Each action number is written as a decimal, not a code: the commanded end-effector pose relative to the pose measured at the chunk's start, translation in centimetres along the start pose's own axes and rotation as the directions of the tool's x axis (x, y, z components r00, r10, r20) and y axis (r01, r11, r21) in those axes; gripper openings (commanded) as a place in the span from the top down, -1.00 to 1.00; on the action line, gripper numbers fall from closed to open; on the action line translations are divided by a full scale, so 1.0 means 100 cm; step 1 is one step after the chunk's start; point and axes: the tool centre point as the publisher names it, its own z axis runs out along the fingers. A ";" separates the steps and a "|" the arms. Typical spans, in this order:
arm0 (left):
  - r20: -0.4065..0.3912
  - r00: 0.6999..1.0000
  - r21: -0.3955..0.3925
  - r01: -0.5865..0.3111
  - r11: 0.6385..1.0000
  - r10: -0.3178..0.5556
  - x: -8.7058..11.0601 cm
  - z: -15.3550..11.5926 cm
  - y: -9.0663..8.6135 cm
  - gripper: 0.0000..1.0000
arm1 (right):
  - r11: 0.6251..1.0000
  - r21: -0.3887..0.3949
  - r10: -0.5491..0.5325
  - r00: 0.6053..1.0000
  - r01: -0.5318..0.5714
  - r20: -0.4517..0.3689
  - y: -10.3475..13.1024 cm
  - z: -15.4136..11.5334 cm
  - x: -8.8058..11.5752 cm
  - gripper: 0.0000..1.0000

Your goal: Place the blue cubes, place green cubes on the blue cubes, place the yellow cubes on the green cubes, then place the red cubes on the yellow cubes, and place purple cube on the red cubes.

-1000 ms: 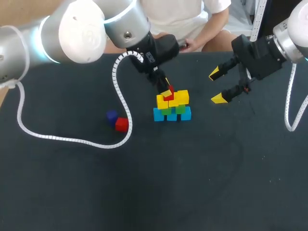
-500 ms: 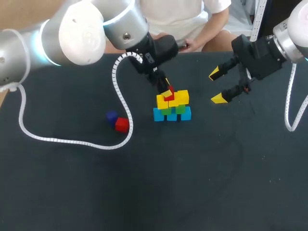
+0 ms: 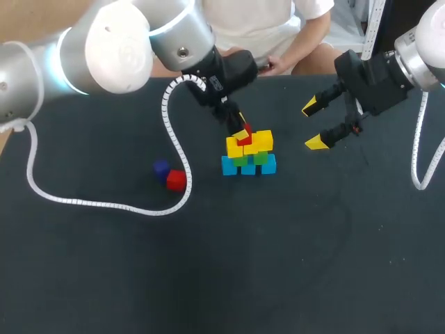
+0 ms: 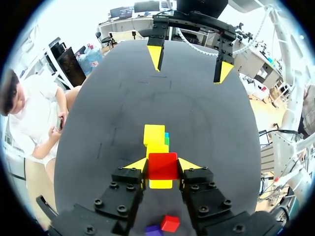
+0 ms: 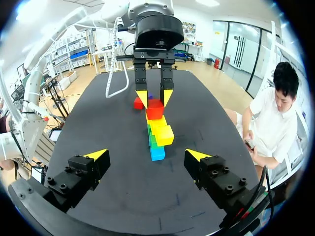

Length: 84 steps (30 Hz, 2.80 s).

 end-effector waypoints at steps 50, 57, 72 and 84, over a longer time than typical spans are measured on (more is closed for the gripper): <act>0.095 0.995 -0.122 0.031 0.992 -0.020 0.009 -0.046 -0.022 -1.00 | 1.000 0.003 0.000 1.000 0.000 0.001 0.001 0.000 0.000 -1.00; 0.093 0.996 -0.133 0.026 0.991 -0.014 0.016 -0.055 -0.036 -1.00 | 1.000 0.003 0.000 1.000 0.000 0.001 0.001 0.000 0.000 -1.00; 0.079 0.997 -0.100 -0.019 0.995 0.027 0.030 -0.063 -0.063 -1.00 | 1.000 0.003 0.000 1.000 0.000 0.001 0.001 0.000 0.000 -1.00; -0.014 1.000 -0.059 0.026 0.998 -0.027 0.052 -0.059 -0.088 -1.00 | 1.000 0.003 0.000 1.000 0.000 0.001 0.001 0.000 0.000 -1.00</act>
